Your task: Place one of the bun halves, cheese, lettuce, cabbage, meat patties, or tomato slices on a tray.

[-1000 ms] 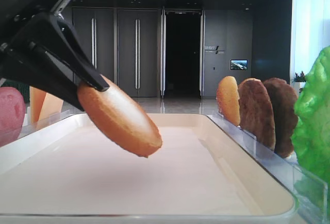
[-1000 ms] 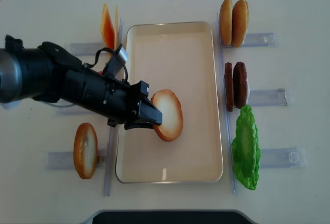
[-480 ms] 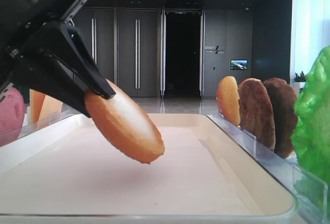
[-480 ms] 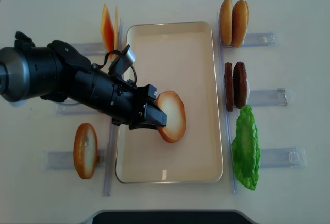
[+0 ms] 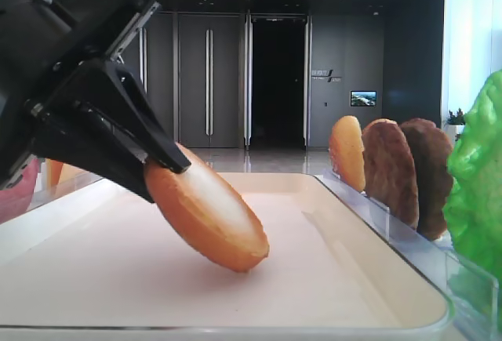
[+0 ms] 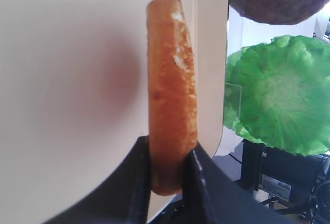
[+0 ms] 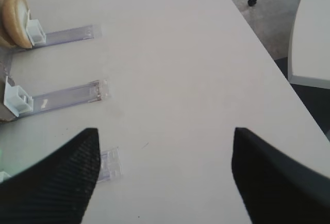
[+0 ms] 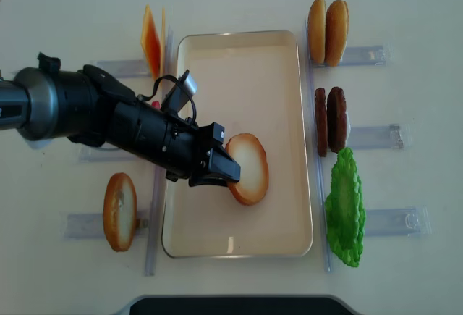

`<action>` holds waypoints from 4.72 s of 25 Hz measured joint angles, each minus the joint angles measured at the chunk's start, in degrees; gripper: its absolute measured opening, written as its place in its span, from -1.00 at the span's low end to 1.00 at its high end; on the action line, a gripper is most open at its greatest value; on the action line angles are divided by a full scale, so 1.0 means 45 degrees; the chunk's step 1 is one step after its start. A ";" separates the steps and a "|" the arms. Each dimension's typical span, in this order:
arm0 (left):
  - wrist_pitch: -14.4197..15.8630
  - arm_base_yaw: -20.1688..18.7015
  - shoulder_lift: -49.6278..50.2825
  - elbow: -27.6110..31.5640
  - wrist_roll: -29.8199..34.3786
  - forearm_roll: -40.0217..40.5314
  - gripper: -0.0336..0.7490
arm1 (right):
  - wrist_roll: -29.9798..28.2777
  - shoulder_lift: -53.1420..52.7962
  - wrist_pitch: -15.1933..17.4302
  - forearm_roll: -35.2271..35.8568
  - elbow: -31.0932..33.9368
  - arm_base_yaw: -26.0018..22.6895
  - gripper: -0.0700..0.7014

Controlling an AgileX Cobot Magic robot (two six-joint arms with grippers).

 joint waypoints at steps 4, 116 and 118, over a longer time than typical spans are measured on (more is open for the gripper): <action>-0.0012 0.0000 0.0050 0.0000 0.0011 0.0000 -0.58 | 0.0000 0.0000 0.0000 0.0000 0.0000 0.0000 0.57; 0.2421 0.0000 -0.0512 -0.6636 -0.6564 0.9280 0.42 | 0.0000 0.0000 0.0000 0.0000 0.0000 0.0000 0.57; 0.2579 0.0000 -0.0512 -0.7311 -0.7109 1.0272 0.48 | 0.0000 0.0000 0.0000 0.0000 0.0000 0.0000 0.57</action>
